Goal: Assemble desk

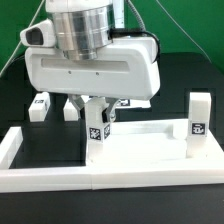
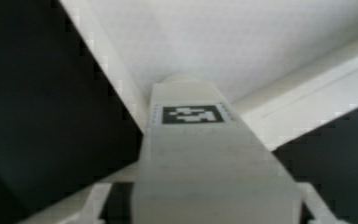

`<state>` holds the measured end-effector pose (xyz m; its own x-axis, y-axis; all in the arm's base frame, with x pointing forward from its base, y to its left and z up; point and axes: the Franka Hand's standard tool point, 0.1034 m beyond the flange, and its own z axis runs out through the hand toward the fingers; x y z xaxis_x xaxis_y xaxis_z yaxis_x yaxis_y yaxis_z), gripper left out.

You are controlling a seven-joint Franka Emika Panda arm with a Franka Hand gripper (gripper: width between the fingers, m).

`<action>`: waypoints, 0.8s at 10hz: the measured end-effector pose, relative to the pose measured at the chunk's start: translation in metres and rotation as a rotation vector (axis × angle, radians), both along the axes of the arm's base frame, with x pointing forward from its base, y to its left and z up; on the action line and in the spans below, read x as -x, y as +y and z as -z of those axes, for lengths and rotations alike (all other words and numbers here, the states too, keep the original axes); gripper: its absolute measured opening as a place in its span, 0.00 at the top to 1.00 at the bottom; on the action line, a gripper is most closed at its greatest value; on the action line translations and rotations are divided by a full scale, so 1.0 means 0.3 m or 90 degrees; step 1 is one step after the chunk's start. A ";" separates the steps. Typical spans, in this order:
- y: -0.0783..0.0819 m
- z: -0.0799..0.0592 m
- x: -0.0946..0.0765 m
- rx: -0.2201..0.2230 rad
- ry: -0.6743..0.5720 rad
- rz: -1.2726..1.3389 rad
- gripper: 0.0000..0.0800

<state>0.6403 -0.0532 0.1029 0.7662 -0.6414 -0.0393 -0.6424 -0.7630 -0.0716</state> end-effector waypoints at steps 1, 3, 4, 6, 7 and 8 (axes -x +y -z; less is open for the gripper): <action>-0.009 0.001 0.002 -0.017 0.009 0.152 0.64; -0.020 0.002 0.007 -0.040 0.022 0.301 0.64; -0.016 0.002 0.007 -0.040 0.026 0.332 0.64; -0.012 0.002 0.007 -0.042 0.035 0.408 0.64; -0.011 0.002 0.007 -0.042 0.037 0.425 0.64; -0.006 0.001 0.007 -0.052 0.051 0.534 0.64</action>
Offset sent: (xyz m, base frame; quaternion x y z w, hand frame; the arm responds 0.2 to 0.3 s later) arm 0.0000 0.0000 0.0000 0.0000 0.0000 0.1938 0.9810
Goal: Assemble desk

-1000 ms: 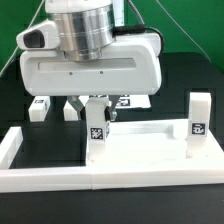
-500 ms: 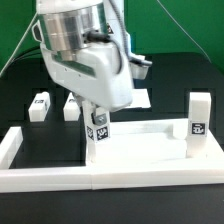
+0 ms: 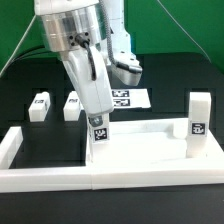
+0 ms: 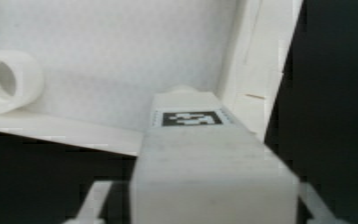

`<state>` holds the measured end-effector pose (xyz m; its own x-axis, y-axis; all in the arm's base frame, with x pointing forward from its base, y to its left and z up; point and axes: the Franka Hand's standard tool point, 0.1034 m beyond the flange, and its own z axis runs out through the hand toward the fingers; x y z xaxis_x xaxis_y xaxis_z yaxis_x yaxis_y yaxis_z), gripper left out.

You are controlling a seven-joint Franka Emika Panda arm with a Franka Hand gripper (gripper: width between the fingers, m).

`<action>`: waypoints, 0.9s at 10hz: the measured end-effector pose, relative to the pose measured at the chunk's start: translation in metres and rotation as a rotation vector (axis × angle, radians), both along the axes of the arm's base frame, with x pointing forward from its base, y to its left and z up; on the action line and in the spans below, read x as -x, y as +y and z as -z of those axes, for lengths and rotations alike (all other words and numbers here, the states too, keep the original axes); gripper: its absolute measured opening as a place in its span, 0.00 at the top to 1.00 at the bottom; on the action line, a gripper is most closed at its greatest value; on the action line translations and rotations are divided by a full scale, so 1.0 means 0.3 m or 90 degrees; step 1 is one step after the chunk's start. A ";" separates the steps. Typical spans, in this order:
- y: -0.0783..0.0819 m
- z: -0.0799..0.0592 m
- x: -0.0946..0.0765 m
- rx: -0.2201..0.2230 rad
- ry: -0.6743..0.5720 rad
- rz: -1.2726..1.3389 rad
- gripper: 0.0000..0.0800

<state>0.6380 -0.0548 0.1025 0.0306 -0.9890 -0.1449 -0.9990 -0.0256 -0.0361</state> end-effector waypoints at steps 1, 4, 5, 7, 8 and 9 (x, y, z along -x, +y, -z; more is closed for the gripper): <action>-0.001 0.000 -0.002 -0.017 0.010 0.125 0.64; -0.003 -0.002 0.004 -0.025 0.010 0.304 0.62; -0.003 -0.003 0.005 -0.022 0.012 0.318 0.62; -0.003 0.001 0.007 -0.021 0.012 0.312 0.61; -0.002 0.001 0.007 -0.021 0.012 0.311 0.40; 0.004 -0.003 0.005 -0.021 0.011 0.309 0.24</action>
Offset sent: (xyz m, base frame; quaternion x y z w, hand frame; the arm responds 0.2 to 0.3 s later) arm 0.0020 0.0027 -0.0017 0.0476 -0.0282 0.2761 0.9595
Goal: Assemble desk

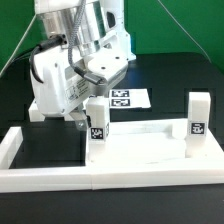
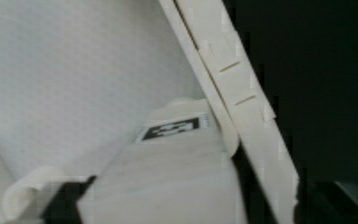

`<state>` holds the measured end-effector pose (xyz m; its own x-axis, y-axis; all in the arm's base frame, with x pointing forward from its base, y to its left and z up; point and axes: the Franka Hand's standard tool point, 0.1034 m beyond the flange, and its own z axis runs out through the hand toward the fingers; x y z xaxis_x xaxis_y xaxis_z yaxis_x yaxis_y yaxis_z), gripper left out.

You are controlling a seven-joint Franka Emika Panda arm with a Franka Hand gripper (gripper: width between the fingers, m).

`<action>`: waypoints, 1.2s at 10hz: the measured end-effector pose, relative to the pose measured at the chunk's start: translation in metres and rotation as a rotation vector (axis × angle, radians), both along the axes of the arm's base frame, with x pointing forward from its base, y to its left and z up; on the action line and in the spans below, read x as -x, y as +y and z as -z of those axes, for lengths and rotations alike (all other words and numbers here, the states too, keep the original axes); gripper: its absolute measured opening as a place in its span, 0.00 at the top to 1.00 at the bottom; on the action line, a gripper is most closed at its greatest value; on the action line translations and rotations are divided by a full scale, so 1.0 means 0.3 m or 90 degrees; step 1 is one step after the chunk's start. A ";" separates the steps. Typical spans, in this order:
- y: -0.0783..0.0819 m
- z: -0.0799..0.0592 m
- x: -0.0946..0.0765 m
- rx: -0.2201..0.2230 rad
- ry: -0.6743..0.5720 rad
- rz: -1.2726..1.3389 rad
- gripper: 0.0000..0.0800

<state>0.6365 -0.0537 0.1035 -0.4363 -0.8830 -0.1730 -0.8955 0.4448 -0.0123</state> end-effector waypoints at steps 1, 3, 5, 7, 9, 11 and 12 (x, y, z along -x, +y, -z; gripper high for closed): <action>0.025 -0.039 -0.008 -0.006 -0.006 -0.007 0.20; 0.101 -0.160 -0.004 -0.033 -0.006 -0.030 0.19; 0.097 -0.144 -0.006 -0.029 -0.008 -0.034 0.19; 0.099 -0.144 -0.007 -0.029 -0.008 -0.036 0.19; 0.165 -0.129 0.040 -0.032 0.008 -0.060 0.19; 0.241 -0.090 0.148 -0.039 0.041 -0.077 0.19; 0.270 -0.085 0.168 -0.044 0.055 -0.079 0.19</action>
Offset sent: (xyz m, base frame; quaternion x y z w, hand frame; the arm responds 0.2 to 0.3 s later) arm 0.0000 0.0000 0.0000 0.0000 0.0000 0.0000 1.0000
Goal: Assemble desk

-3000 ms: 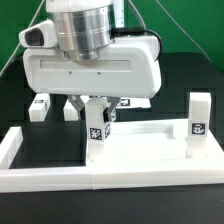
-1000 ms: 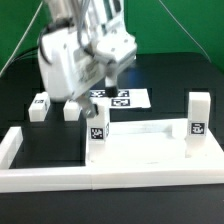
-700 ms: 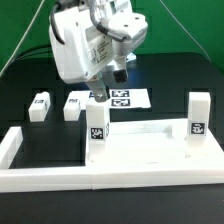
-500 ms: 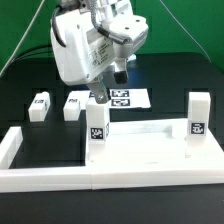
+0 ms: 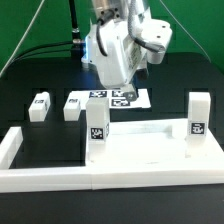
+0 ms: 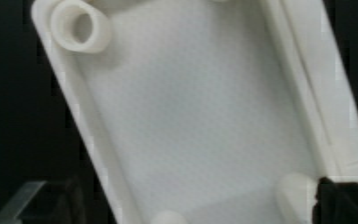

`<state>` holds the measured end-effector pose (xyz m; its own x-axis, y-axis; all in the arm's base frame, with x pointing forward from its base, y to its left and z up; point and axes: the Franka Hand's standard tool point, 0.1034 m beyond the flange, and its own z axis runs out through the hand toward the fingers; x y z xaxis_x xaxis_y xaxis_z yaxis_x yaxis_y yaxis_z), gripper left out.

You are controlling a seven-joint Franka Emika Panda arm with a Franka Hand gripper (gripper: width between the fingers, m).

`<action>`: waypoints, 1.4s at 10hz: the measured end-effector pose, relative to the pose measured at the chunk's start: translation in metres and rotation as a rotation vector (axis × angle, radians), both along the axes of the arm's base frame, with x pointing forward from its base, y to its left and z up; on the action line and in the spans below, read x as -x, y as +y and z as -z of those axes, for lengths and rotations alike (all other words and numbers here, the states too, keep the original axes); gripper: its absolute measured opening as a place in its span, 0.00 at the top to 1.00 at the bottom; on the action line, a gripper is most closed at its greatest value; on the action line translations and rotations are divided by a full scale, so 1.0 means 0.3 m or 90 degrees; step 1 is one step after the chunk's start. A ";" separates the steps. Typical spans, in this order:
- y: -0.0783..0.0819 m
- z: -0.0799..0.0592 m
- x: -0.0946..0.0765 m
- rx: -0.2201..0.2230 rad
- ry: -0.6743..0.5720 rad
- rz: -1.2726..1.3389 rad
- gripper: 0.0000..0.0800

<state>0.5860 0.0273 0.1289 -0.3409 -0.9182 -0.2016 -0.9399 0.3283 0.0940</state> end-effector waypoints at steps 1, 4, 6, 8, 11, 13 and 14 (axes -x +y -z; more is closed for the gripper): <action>0.001 0.002 -0.004 0.000 -0.003 -0.005 0.19; 0.002 0.009 -0.001 0.000 0.000 -0.006 0.19; 0.014 0.056 0.052 0.018 0.011 -0.045 0.19; 0.034 0.139 0.127 0.061 0.017 -0.101 0.19; 0.084 0.224 0.138 0.093 0.004 -0.132 0.19; 0.081 0.267 0.168 0.098 0.013 -0.137 0.19; 0.067 0.297 0.176 0.100 0.012 -0.142 0.19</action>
Offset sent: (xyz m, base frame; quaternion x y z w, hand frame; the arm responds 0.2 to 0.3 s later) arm 0.0000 0.0000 0.0000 0.0000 0.0000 0.0000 1.0000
